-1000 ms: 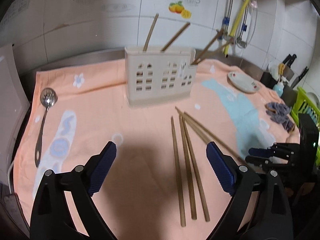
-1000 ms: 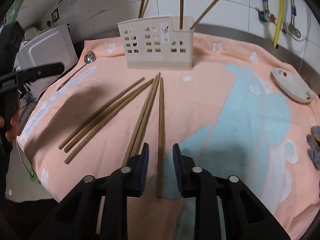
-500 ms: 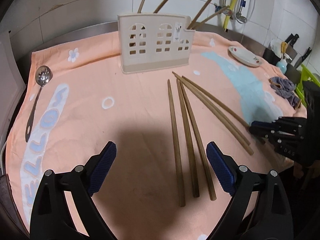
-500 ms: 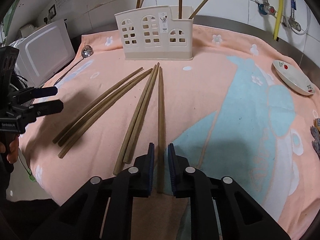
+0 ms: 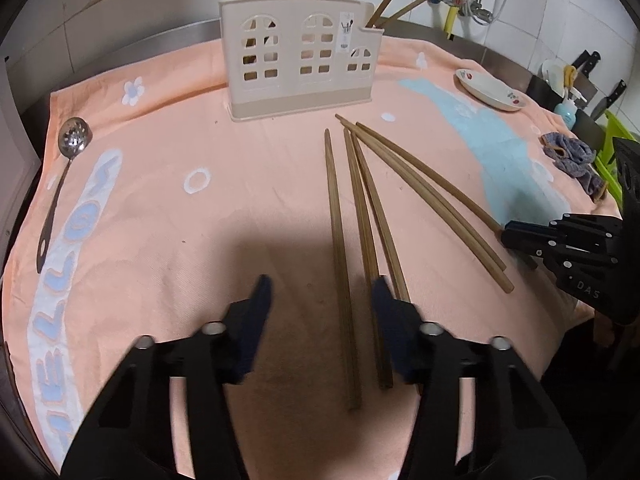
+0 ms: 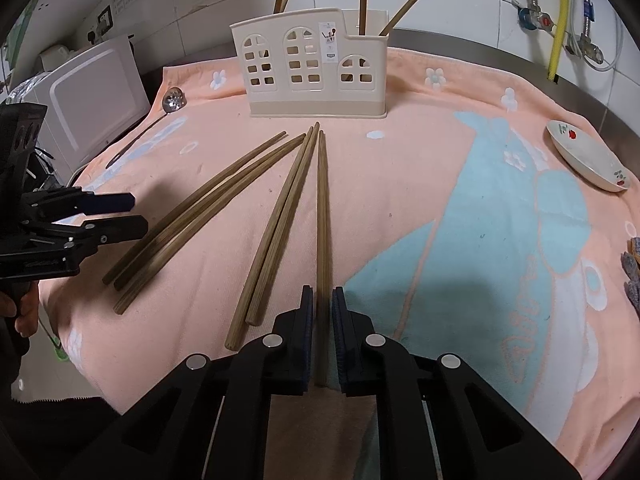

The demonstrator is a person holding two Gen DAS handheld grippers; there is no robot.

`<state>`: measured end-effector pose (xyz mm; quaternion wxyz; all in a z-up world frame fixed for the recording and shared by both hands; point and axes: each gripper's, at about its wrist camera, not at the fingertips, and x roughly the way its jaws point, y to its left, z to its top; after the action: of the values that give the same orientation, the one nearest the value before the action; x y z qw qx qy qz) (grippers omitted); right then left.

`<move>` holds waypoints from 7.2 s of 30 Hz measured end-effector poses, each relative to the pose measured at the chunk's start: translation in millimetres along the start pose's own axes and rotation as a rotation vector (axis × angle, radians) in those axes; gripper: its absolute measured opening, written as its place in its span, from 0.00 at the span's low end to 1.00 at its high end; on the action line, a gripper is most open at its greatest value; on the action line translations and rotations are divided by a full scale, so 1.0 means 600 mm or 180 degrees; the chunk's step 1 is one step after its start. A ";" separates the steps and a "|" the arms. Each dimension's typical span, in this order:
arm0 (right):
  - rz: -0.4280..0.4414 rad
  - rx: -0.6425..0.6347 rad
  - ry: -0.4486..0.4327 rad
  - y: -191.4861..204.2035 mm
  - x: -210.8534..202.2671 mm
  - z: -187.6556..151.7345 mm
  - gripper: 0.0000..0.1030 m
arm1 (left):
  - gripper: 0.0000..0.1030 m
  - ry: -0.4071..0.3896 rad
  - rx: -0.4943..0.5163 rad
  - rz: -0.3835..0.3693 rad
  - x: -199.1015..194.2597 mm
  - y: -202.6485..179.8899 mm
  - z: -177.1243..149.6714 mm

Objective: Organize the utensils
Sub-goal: 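Close the right tool on a chopstick while the left tool closes on another, then lift both held chopsticks up over the white holder, then lower both chopsticks into the holder and open both tools, then move both open tools back over the remaining chopsticks, then close the right tool on a chopstick while the left tool closes on another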

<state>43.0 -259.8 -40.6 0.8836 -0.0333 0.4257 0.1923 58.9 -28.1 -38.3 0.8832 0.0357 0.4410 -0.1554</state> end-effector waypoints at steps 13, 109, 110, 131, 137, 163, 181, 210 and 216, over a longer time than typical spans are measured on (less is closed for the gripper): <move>0.0026 0.0015 0.0014 0.002 0.005 -0.002 0.09 | 0.21 0.0126 0.0107 -0.0052 0.017 -0.020 0.000; 0.0199 -0.0209 -0.1471 -0.058 -0.194 0.508 0.07 | 0.05 -0.1733 0.0232 0.0440 -0.150 0.055 0.454; 0.0175 -0.0217 -0.1464 -0.058 -0.188 0.510 0.07 | 0.05 -0.1710 0.0217 0.0430 -0.143 0.059 0.453; 0.0094 -0.0219 -0.1069 -0.058 -0.085 0.492 0.07 | 0.41 -0.1430 0.0044 0.0323 -0.090 0.094 0.416; 0.0075 -0.0227 -0.1130 -0.057 -0.104 0.473 0.12 | 0.67 -0.1470 0.0040 0.0332 -0.112 0.088 0.389; 0.0117 -0.0033 -0.0287 0.009 -0.024 0.106 0.33 | 0.95 -0.1036 -0.0024 0.0411 -0.102 0.046 0.150; 0.0192 0.0201 0.0012 0.023 0.030 0.047 0.15 | 0.95 -0.0807 -0.0137 0.0457 -0.083 0.052 0.079; 0.0011 0.0122 -0.0002 0.030 0.030 0.024 0.07 | 0.95 -0.0522 -0.0075 0.0116 -0.051 0.014 0.017; 0.0007 0.0149 -0.0047 0.020 0.018 0.015 0.07 | 0.82 -0.0399 -0.0060 -0.0066 -0.024 -0.013 0.001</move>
<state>51.5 -243.0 -41.9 0.8870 -0.0107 0.4236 0.1835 49.1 -31.8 -25.8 0.9078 0.0129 0.3866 -0.1623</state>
